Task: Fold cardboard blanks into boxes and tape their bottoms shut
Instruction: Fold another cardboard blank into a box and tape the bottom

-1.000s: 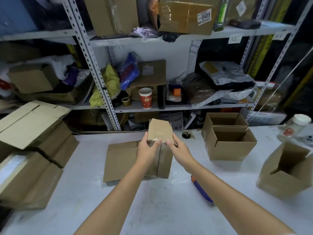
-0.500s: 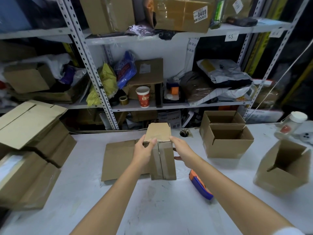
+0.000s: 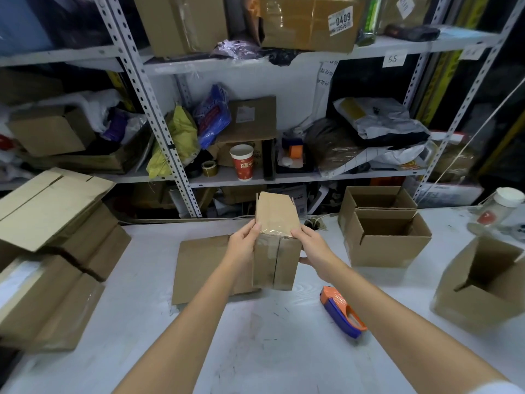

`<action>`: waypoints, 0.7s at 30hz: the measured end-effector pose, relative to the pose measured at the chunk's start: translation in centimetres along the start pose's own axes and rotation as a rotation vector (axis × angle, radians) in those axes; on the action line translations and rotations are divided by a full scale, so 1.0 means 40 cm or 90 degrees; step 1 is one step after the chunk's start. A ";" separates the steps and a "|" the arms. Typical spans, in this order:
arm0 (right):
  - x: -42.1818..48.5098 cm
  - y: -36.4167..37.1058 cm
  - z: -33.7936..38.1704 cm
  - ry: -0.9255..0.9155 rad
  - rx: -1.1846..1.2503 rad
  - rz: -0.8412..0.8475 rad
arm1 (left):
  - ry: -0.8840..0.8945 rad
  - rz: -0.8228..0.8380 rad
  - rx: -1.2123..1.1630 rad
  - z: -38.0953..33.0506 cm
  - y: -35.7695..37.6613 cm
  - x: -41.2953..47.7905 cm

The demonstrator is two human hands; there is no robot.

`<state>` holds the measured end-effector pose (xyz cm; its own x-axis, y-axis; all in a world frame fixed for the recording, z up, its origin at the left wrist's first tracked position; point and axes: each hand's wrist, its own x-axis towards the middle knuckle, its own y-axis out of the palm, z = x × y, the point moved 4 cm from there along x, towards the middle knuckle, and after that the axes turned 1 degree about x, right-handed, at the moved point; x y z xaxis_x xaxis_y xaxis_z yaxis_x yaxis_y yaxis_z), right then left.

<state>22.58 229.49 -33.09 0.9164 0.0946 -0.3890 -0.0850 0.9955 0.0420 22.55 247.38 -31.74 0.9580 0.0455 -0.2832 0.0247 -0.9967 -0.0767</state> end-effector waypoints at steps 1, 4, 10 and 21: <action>0.000 0.008 0.002 -0.020 0.001 -0.012 | 0.012 -0.013 0.004 -0.011 0.004 -0.004; -0.008 0.035 -0.001 -0.056 0.001 -0.021 | 0.086 -0.069 0.094 -0.032 0.016 0.005; -0.012 0.030 -0.011 -0.061 0.003 -0.007 | 0.070 -0.007 0.184 -0.020 0.016 0.016; 0.002 0.006 0.015 -0.131 -0.268 0.062 | 0.083 -0.030 0.199 -0.016 -0.032 0.008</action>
<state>22.87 229.75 -32.54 0.9510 0.2271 -0.2096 -0.2867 0.9018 -0.3235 22.99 248.63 -31.13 0.9868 0.0618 -0.1495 0.0000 -0.9240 -0.3823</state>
